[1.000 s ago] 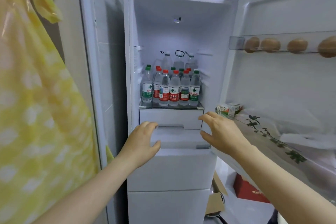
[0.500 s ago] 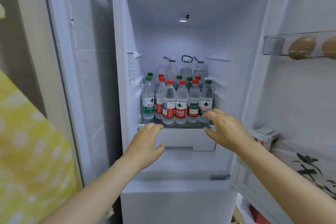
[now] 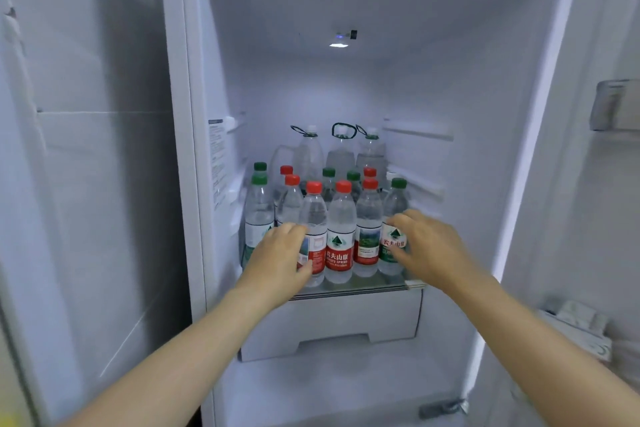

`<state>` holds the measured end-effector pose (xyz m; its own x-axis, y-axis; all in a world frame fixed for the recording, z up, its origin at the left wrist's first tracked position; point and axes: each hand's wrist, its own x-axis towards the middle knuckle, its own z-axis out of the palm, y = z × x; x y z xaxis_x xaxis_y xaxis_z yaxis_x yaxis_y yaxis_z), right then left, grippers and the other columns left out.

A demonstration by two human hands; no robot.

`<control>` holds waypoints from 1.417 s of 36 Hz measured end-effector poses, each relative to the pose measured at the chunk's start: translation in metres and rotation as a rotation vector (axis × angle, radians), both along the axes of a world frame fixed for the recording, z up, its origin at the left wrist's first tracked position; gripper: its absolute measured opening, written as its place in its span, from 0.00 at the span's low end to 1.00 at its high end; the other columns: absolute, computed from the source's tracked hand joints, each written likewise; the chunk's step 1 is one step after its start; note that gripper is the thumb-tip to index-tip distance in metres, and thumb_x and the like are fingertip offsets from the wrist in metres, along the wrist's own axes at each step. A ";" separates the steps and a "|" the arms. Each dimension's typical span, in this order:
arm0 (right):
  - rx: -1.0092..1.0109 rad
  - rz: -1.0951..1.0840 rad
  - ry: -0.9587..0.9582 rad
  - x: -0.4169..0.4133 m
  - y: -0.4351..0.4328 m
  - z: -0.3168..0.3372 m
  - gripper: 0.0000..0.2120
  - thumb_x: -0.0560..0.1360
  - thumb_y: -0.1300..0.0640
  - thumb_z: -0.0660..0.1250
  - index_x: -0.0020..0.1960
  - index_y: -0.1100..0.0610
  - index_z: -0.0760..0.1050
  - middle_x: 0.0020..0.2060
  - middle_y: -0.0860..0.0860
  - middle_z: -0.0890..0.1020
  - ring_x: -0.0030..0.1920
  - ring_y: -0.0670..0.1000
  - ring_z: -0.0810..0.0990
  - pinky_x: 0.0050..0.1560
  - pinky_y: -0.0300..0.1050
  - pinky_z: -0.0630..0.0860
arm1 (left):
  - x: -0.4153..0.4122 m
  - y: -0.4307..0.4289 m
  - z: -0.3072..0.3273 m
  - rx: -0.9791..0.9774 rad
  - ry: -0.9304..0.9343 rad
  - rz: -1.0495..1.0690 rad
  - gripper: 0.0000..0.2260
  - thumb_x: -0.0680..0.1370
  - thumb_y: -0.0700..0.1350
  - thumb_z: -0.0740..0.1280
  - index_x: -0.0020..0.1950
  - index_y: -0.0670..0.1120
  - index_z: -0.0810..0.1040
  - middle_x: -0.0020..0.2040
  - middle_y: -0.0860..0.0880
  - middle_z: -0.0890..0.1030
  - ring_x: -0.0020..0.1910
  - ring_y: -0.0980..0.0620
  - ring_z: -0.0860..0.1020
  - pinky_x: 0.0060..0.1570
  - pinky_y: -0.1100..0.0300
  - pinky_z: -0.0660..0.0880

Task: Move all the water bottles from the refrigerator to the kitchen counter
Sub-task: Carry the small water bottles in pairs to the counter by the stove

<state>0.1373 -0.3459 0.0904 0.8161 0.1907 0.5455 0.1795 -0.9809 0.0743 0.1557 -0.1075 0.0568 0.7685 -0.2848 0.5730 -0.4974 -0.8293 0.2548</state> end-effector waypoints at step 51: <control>1.177 0.036 0.111 0.167 -0.043 -0.127 0.24 0.67 0.62 0.76 0.59 0.56 0.71 0.49 0.48 0.78 0.48 0.51 0.77 0.46 0.45 0.72 | 0.121 -0.043 -0.086 -0.614 0.209 0.233 0.30 0.68 0.54 0.75 0.65 0.48 0.69 0.54 0.56 0.67 0.53 0.55 0.73 0.53 0.62 0.70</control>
